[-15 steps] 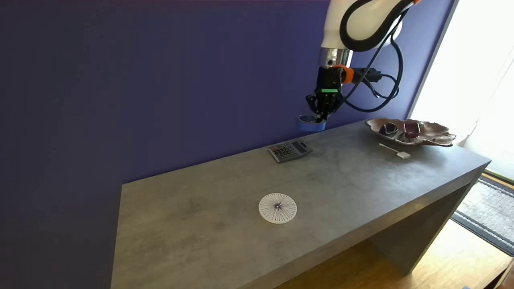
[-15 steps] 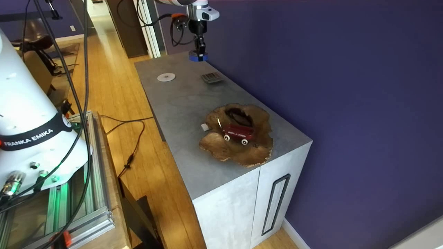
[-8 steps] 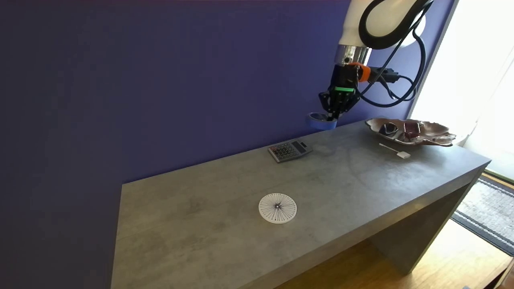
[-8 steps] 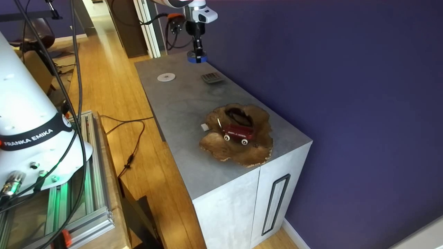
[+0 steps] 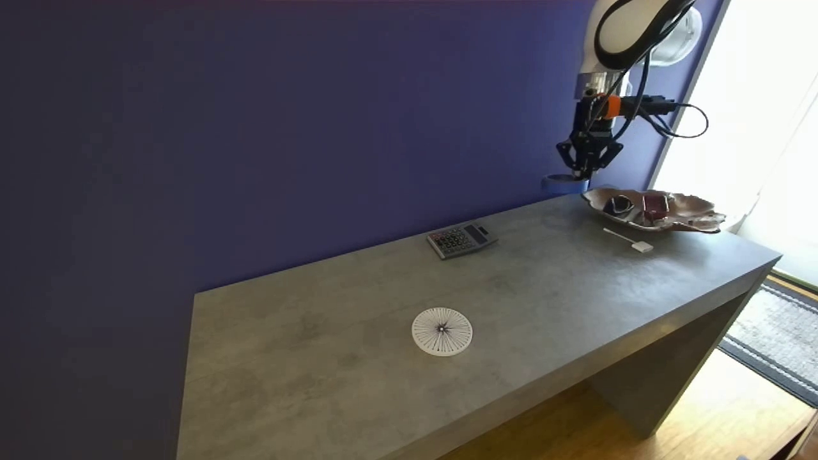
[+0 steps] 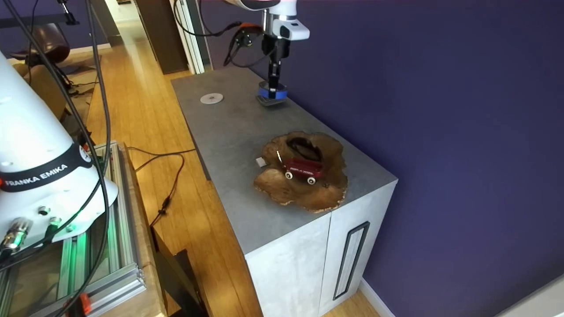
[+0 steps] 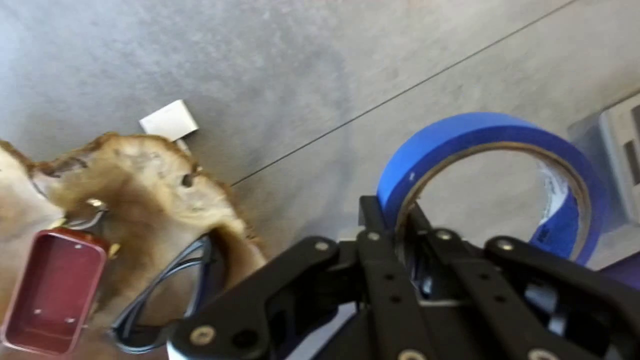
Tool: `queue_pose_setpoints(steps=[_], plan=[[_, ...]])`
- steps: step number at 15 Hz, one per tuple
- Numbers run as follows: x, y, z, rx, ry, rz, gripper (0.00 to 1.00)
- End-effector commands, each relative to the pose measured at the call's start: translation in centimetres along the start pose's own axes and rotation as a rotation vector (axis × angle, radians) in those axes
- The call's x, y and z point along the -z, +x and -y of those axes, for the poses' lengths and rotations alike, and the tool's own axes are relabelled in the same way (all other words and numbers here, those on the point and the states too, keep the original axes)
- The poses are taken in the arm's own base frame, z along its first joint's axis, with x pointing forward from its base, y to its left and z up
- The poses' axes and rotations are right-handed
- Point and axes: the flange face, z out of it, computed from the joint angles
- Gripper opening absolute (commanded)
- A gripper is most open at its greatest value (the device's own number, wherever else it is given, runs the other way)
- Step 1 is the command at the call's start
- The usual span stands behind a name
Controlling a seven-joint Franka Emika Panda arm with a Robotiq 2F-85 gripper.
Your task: Put blue masking tape on the wooden tray
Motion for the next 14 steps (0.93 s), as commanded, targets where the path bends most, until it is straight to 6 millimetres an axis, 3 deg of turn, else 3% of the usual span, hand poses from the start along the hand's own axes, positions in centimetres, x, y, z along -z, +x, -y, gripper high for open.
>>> queue_pose_setpoints(steps=[1,5,7,10,14], plan=[[1.3,3.4,-9.3,-0.192,0.073,0.039,0.03],[-0.2,5.4,-21.2,-0.407,0.105,0.111,0.03],[-1.3,5.5,-25.5,-0.458,0.110,0.133,0.03],[-2.8,5.7,-28.7,-0.544,0.189,0.088,0.03],[-4.0,4.7,-29.6,-0.599,0.201,0.079,0.03]])
